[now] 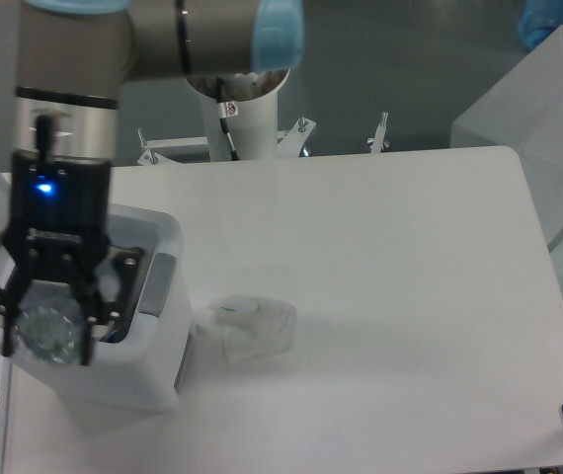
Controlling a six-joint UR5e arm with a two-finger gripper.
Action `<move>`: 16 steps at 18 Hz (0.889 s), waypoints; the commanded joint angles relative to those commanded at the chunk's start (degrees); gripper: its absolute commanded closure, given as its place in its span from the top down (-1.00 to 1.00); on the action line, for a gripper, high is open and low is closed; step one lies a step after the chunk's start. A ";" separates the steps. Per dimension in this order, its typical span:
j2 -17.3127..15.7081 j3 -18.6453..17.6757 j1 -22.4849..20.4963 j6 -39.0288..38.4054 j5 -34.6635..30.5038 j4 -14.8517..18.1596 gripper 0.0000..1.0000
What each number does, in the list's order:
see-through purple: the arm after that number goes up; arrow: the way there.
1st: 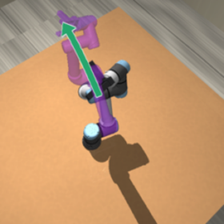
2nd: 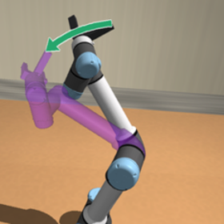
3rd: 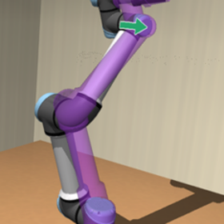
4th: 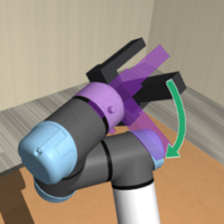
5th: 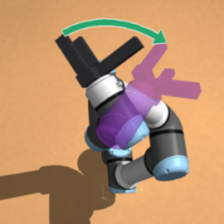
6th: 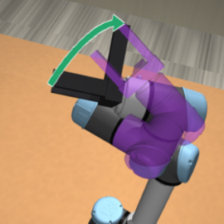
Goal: Place the trash in the trash can
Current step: 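Open the gripper to drop the bottle into the bin, then move the open gripper back over the clear plastic wrapper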
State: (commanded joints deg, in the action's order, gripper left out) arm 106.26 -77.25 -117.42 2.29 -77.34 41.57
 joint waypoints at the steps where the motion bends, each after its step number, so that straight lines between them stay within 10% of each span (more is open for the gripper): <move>1: -0.35 -1.31 0.70 0.09 0.00 0.00 0.63; 7: -3.16 -3.61 0.01 0.62 0.18 0.00 1.00; 16: -3.87 -8.70 -18.70 3.85 0.18 0.00 1.00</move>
State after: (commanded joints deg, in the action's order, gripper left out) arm 102.39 -85.95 -136.13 6.14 -77.17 41.57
